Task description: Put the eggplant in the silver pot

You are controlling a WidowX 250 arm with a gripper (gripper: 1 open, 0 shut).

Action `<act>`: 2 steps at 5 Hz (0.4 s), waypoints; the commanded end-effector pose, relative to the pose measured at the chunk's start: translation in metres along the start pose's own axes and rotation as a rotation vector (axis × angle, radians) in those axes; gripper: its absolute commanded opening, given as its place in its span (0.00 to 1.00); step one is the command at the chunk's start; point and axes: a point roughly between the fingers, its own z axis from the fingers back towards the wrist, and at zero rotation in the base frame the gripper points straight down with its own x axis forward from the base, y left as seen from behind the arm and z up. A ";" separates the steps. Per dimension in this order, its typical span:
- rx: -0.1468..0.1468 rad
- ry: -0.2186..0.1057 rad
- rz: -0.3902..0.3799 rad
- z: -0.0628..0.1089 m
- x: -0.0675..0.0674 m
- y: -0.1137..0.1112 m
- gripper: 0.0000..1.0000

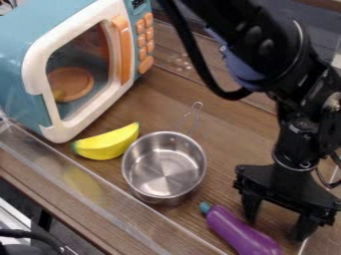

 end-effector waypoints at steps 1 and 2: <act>-0.026 -0.035 -0.060 0.009 0.000 -0.009 1.00; -0.028 -0.036 -0.091 0.008 -0.001 -0.009 1.00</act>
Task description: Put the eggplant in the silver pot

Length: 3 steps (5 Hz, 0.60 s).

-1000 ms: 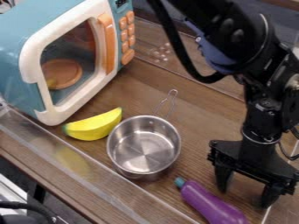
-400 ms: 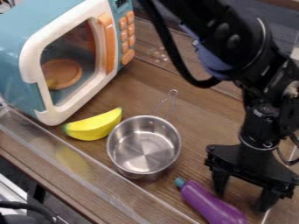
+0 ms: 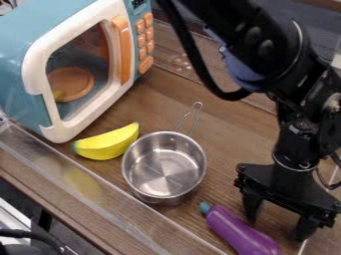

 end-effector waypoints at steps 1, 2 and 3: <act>-0.025 -0.030 -0.062 0.007 -0.001 -0.008 1.00; -0.027 -0.032 -0.076 0.007 -0.002 -0.008 1.00; -0.029 -0.017 0.032 0.006 -0.010 -0.008 1.00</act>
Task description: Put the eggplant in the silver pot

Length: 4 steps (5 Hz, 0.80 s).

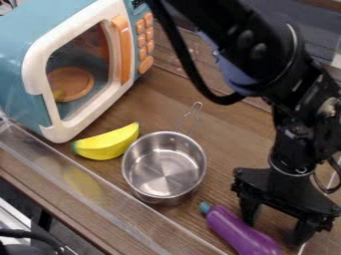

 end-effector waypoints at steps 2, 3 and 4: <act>-0.025 0.004 0.221 0.009 -0.019 0.003 1.00; -0.032 0.006 0.292 0.013 -0.026 0.010 1.00; -0.037 0.011 0.341 0.014 -0.034 0.019 1.00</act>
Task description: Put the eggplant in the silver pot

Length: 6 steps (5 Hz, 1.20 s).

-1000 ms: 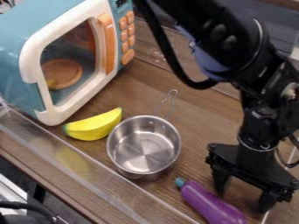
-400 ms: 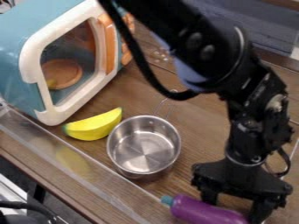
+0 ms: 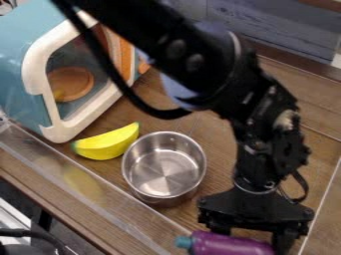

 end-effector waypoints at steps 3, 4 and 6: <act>-0.052 -0.050 0.367 0.002 0.020 0.008 1.00; -0.045 -0.050 0.353 0.001 0.025 0.008 1.00; -0.046 -0.062 0.412 -0.001 0.035 0.007 1.00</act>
